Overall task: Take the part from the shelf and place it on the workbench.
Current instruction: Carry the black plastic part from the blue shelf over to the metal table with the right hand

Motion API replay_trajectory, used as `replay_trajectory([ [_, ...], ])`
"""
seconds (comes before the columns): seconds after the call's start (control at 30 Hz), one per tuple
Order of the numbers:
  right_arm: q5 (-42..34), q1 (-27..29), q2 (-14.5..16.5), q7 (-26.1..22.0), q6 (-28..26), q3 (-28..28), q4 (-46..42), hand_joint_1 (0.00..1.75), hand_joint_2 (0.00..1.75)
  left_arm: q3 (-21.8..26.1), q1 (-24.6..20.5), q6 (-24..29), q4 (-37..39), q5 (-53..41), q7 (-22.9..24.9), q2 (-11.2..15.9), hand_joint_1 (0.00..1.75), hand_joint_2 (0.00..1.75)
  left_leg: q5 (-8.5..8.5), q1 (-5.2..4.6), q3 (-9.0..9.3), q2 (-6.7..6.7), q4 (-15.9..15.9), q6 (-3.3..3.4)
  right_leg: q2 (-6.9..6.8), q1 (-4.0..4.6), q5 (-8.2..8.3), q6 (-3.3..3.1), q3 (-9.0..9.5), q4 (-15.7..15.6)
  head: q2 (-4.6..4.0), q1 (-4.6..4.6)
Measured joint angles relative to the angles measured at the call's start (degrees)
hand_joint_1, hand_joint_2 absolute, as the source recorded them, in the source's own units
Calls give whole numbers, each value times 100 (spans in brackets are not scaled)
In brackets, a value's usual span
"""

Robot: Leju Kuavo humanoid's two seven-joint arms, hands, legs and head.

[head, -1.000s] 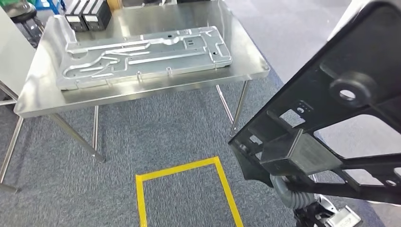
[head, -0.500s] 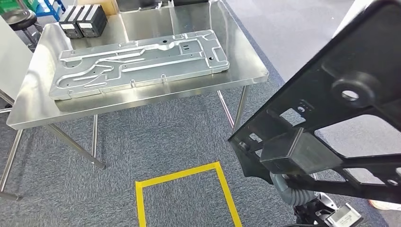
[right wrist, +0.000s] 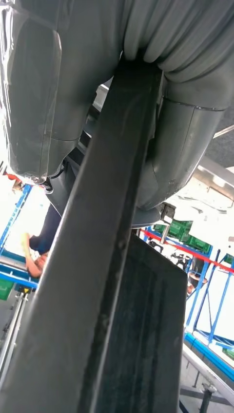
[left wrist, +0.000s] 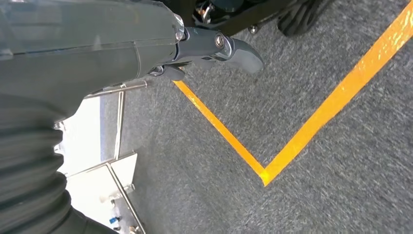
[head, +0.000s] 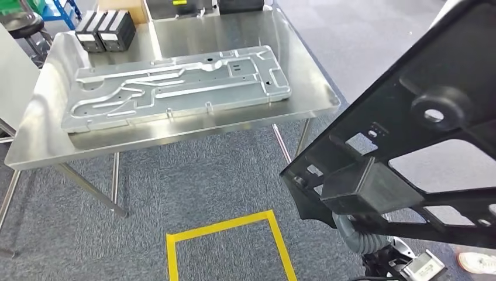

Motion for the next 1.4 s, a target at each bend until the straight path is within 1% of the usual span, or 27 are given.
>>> replay_trajectory([
  [0.07,-3,10,0,-2,-1,0,6,169,175,0,0,1,0,0,1,-3,0,175,-46,-1,45,1,-2,21,0,-9,-282,39,-457,693,0,0],
  [0.1,-6,26,0,-6,-3,-1,11,169,175,0,3,1,0,0,1,-4,0,175,-76,-1,70,-1,-1,20,-1,-16,-330,57,-664,944,0,0],
  [0.13,-8,46,0,-13,-9,-1,15,169,175,0,8,-1,0,0,1,-5,0,175,-110,0,107,-2,0,14,-2,-23,-265,71,-791,1023,0,0],
  [0.17,-10,70,1,-22,-17,-1,18,169,175,0,13,-4,0,0,2,-5,0,175,-150,4,161,-4,1,3,-5,-33,-76,81,-810,887,0,0],
  [0.23,-9,116,2,-38,-32,0,15,169,175,0,17,-14,0,0,6,-7,0,175,-248,16,291,-8,-3,-38,-16,-43,470,67,-599,189,0,0],
  [0.27,-4,135,3,-43,-36,0,13,169,175,0,14,-19,0,-1,9,-7,0,175,-293,16,343,-9,-3,-69,-29,-31,602,42,-503,-142,0,1],
  [0.3,4,155,3,-47,-37,0,8,169,175,0,8,-22,0,-1,11,-7,0,175,-334,13,370,-7,-8,-105,-42,-13,664,-4,-441,-347,0,1],
  [0.33,13,179,3,-51,-37,-1,0,169,175,0,6,-25,0,-1,11,-7,0,175,-358,6,396,-4,1,-144,-50,6,644,-61,-427,-424,0,1],
  [0.43,27,237,7,-65,-41,-2,-28,169,175,-1,2,-33,0,0,0,-6,0,175,-418,-1,441,8,117,-244,-36,10,643,-216,-351,-470,0,-1],
  [0.5,36,243,20,-71,-57,-3,-58,169,175,-2,-8,-42,0,0,-10,-5,0,175,-580,15,256,10,517,-286,-31,4,603,-292,-256,-491,0,-2],
  [0.6,57,270,50,-71,-95,-4,-104,169,175,-4,-3,-61,0,0,-16,-5,0,175,-955,32,-367,11,1501,-317,-29,30,511,-346,-169,-493,0,-2],
  [0.63,63,282,61,-69,-103,-4,-111,169,175,-4,2,-65,0,0,-17,-5,0,175,-955,32,-505,11,1629,-316,-23,41,478,-350,-132,-493,0,-2],
  [0.67,67,292,72,-68,-104,-4,-113,169,175,-3,6,-68,0,0,-18,-5,0,175,-826,30,-544,11,1545,-303,-16,52,442,-351,-84,-493,0,-1],
  [0.73,74,299,87,-67,-86,-4,-118,169,175,-2,7,-70,0,0,-18,-4,0,175,-323,6,-376,15,883,-225,-10,77,367,-347,28,-496,0,-1],
  [0.77,75,298,92,-67,-69,-4,-121,169,175,-2,4,-69,0,0,-18,-1,0,175,-176,-21,-271,21,550,-172,-11,88,333,-335,76,-499,0,0],
  [0.8,76,295,94,-67,-50,-5,-124,169,175,-2,-2,-67,0,0,-19,2,0,175,-144,-51,-194,20,317,-127,-8,87,305,-308,104,-504,0,0],
  [0.87,81,292,96,-58,-24,-4,-127,169,175,-2,-2,-64,0,0,-21,8,0,175,-223,-95,-132,12,143,-53,-3,72,306,-232,145,-479,0,-1],
  [0.93,86,286,96,-48,-21,-3,-131,169,175,-2,17,-63,0,0,-22,9,0,175,-111,-80,-8,5,25,6,-2,59,307,-166,171,-387,0,-1],
  [1.0,86,273,96,-44,-26,-3,-142,169,175,-1,16,-61,0,0,-23,9,0,175,-48,-46,113,13,-41,35,-3,45,142,-104,42,-90,0,-1],
  [1.07,86,269,96,-41,-20,-4,-150,169,175,-2,-1,-57,0,0,-23,1,0,175,-73,-36,153,17,-55,37,-3,13,-150,-32,-336,504,0,0],
  [1.1,86,271,96,-40,-16,-5,-149,169,175,-2,-2,-54,0,0,-25,-3,0,175,-100,-32,171,14,-54,31,-4,-8,-244,4,-552,790,0,0],
  [1.13,86,274,96,-38,-12,-5,-148,169,175,-2,2,-53,0,0,-30,-8,0,175,-133,-26,201,11,-53,19,-7,-31,-241,34,-710,942,0,0],
  [1.17,86,276,96,-37,-9,-6,-147,169,175,-1,8,-51,0,0,-34,-8,0,175,-174,-13,246,7,-50,0,-9,-55,-113,59,-773,896,0,0],
  [1.23,86,283,96,-35,-10,-7,-147,169,175,0,14,-51,0,0,-42,-9,0,175,-279,24,371,-3,-44,-59,-15,-103,398,106,-622,276,0,0],
  [1.27,87,287,96,-33,-10,-7,-145,169,175,0,12,-53,0,0,-45,-8,0,175,-332,38,437,-8,-38,-96,-19,-107,569,121,-517,-55,0,0],
  [1.33,90,296,96,-30,-11,-7,-146,169,175,-1,-1,-57,0,0,-51,-9,0,175,-416,39,494,-11,-41,-179,-42,-82,627,49,-417,-382,0,0],
  [1.4,92,308,96,-28,-11,-7,-153,169,175,-2,-6,-64,0,0,-59,-12,0,175,-451,25,541,-7,-26,-263,-46,-58,565,-101,-396,-394,0,-1],
])
